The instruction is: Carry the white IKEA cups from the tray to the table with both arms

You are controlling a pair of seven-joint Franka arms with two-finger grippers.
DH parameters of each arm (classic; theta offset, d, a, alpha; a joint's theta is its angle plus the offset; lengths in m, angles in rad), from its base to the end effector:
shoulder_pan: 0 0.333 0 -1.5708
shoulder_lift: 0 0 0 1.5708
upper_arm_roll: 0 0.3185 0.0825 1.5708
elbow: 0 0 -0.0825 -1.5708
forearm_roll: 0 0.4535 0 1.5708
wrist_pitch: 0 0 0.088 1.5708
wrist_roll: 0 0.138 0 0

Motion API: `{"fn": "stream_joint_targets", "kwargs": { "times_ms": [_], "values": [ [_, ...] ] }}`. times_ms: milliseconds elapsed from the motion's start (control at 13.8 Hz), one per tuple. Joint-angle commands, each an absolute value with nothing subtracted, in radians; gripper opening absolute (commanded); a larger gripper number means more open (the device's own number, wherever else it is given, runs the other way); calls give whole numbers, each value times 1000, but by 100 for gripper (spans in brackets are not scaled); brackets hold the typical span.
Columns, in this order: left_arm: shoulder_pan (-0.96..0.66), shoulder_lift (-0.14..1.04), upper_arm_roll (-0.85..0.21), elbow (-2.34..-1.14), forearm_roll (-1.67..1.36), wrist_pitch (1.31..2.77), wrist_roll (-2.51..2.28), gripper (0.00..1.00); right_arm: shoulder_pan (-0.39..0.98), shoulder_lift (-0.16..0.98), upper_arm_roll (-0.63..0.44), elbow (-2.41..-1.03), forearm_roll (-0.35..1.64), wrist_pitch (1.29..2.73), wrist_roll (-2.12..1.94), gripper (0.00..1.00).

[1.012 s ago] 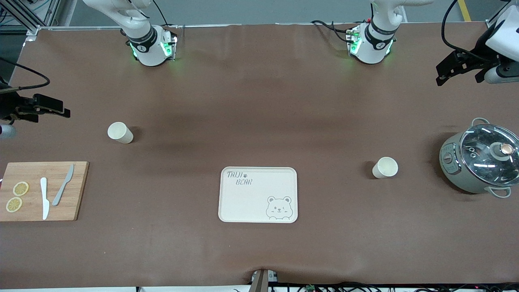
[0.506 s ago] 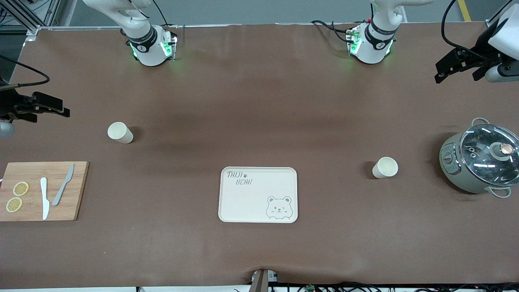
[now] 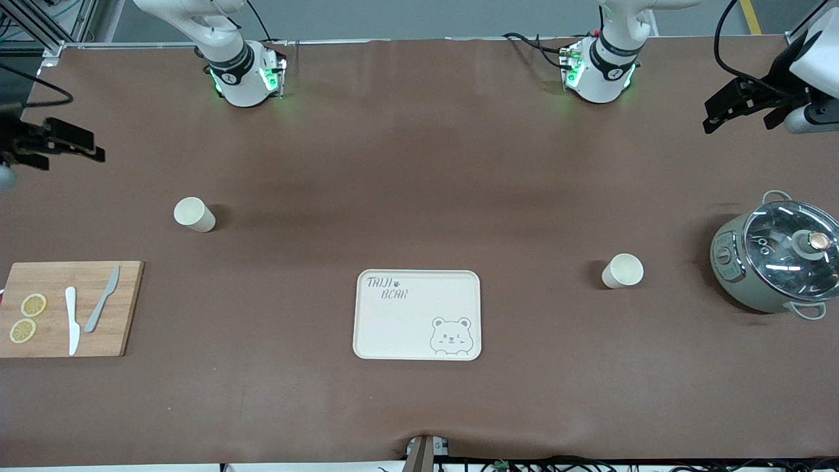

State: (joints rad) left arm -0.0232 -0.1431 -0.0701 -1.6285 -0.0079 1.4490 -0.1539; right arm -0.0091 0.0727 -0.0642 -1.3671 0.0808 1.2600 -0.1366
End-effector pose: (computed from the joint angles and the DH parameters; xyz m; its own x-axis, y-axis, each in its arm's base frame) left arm 0.5613 -0.0564 0.6396 0.9975 0.0607 -0.0360 0.0605 -0.9981 -0.0077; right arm 0.6055 -0.0301 0.6347 0.9822 0.0879 -0.1659 0.0721 -0.9925 -0.0989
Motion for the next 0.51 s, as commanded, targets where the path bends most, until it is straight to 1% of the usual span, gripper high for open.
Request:
{"fn": "stream_joint_targets", "kwargs": {
  "times_ms": [0, 72, 145, 289, 434],
  "values": [
    [-18, -167, -69, -1644, -28, 1454, -130, 100, -21, -11, -52, -1454, 71, 1296, -110, 100],
    [-20, -163, -69, -1638, -26, 1453, -129, 100, -21, -12, -46, -1454, 71, 1307, -106, 100],
    [-20, -158, -69, -1634, -26, 1453, -129, 100, -25, -18, -16, -1465, 63, 1313, -91, 100],
    [-21, -141, -69, -1614, -25, 1453, -129, 100, -41, -17, 29, -1466, 29, 1313, 50, 100],
    [-20, -126, -69, -1597, -25, 1453, -127, 100, -35, -14, 34, -1471, 23, 1322, 123, 100]
  ]
}}
